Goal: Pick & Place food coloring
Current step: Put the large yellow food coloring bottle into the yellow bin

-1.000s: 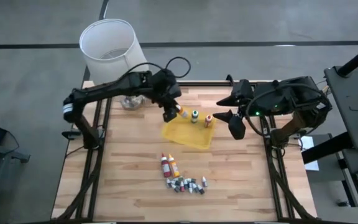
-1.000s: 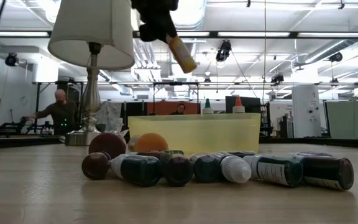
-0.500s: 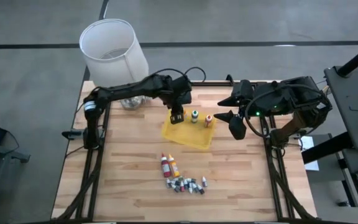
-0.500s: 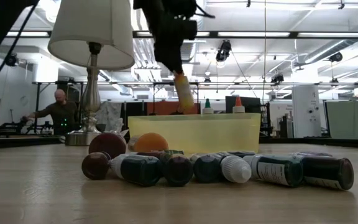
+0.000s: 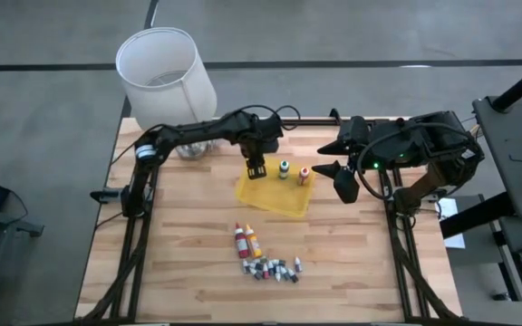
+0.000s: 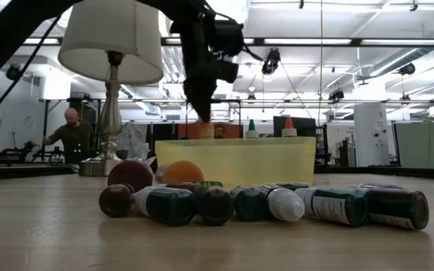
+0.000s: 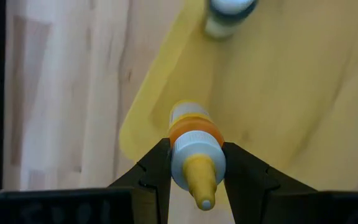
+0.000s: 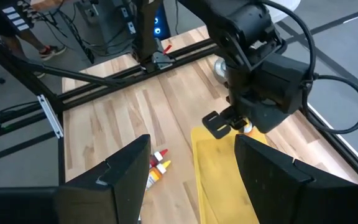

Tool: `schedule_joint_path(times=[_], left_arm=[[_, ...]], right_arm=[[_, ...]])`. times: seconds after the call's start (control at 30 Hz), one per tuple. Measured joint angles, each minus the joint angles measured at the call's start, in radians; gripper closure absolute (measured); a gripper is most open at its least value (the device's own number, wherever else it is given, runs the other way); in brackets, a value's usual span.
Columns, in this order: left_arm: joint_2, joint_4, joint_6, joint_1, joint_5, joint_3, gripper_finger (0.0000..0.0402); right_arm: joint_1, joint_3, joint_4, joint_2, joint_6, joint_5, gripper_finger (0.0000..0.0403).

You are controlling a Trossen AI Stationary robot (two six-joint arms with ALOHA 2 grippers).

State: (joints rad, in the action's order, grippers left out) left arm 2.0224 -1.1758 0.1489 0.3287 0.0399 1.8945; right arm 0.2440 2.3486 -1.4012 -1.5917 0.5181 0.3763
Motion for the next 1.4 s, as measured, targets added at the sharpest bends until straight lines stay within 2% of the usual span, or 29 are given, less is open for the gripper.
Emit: schedule_joint_path(times=[0.1, 0.73, 1.03, 1.4], left_arm=[[0.009, 0.000, 0.000, 0.012, 0.031, 0.000, 0.0307], [0.019, 0.009, -0.001, 0.043, 0.026, -0.006, 0.0307], [0.019, 0.055, -0.015, 0.045, 0.023, -0.069, 0.0307], [0.019, 0.074, -0.026, 0.044, 0.023, -0.089, 0.0307]], right_arm=[[0.000, 0.000, 0.000, 0.000, 0.002, 0.000, 0.0179], [0.000, 0.000, 0.000, 0.000, 0.002, 0.000, 0.0179], [0.000, 0.000, 0.000, 0.000, 0.002, 0.000, 0.0179], [0.000, 0.000, 0.000, 0.000, 0.002, -0.002, 0.0179]])
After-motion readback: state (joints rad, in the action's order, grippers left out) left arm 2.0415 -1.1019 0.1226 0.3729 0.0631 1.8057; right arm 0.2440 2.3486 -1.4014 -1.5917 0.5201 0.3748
